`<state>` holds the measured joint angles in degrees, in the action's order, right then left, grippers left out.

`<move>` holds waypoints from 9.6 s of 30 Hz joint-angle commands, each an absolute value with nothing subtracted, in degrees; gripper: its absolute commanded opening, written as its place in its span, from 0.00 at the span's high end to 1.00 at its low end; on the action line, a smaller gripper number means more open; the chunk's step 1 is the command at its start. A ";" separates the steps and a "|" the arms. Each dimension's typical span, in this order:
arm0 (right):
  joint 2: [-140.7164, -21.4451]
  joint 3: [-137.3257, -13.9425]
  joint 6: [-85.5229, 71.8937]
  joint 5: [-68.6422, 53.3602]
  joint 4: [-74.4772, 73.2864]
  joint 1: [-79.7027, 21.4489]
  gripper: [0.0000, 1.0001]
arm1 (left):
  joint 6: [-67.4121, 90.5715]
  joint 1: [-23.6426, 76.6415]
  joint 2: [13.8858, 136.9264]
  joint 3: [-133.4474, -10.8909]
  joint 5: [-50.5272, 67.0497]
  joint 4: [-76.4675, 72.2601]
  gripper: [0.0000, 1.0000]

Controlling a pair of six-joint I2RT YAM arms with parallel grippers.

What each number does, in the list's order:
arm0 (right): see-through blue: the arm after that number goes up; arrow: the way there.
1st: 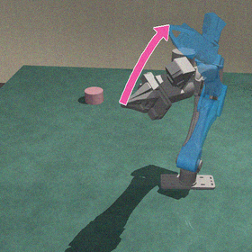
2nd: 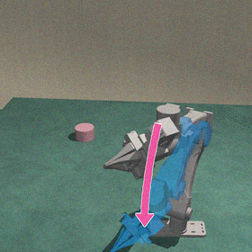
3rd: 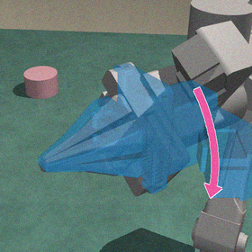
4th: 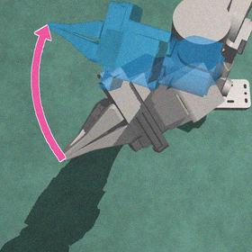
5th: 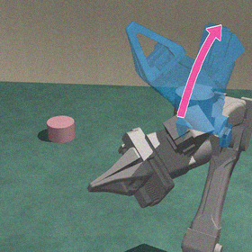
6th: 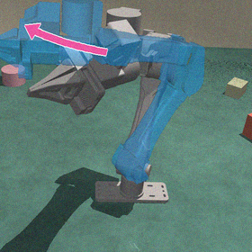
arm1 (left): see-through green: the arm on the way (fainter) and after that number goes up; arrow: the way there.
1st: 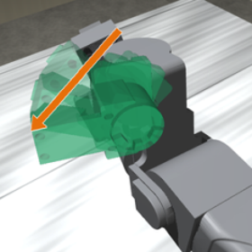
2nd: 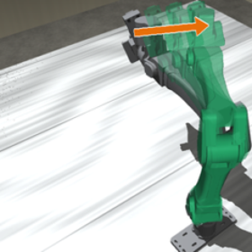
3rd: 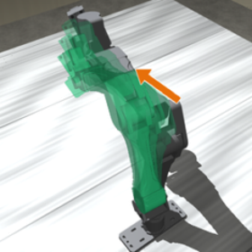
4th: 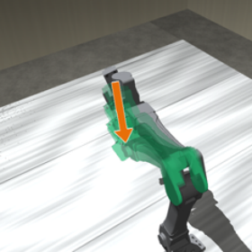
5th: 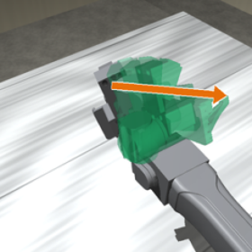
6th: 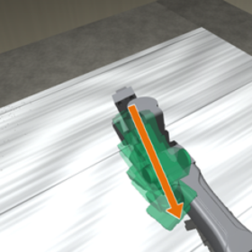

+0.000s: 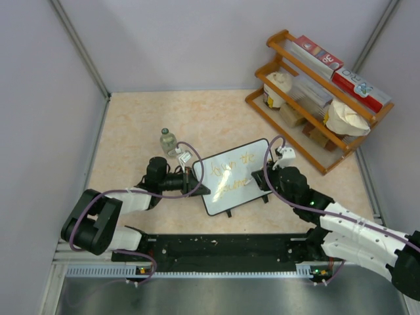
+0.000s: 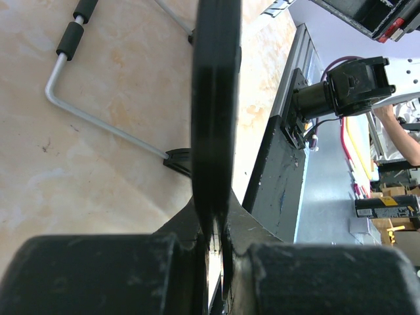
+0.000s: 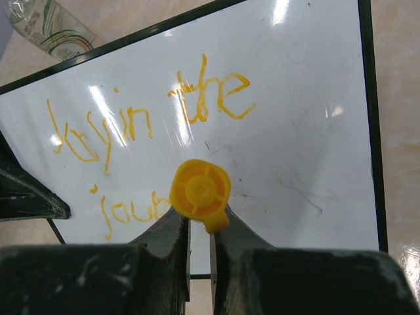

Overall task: Write a sentence on the whiteboard
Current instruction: Write a sentence on the whiteboard, then put down the whiteboard marker without the cap at the corner of the board, then reset both arms

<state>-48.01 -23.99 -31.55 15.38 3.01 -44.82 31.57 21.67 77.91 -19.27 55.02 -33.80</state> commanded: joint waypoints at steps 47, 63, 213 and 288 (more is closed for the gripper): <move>-48.25 -29.01 -27.25 21.53 3.25 -44.03 1.00 | 29.88 22.15 78.49 -18.46 56.78 -32.70 1.00; -49.92 -27.16 -28.30 21.27 0.18 -43.42 1.00 | 29.88 22.06 78.31 -18.28 56.78 -32.70 1.00; -30.06 -32.88 -32.52 6.07 -18.19 -41.31 1.00 | 32.16 21.62 35.17 -11.95 30.95 -9.50 0.02; -19.59 -18.36 -47.74 -0.97 -31.29 -31.46 0.05 | 30.24 21.62 32.78 -33.49 7.38 11.25 0.02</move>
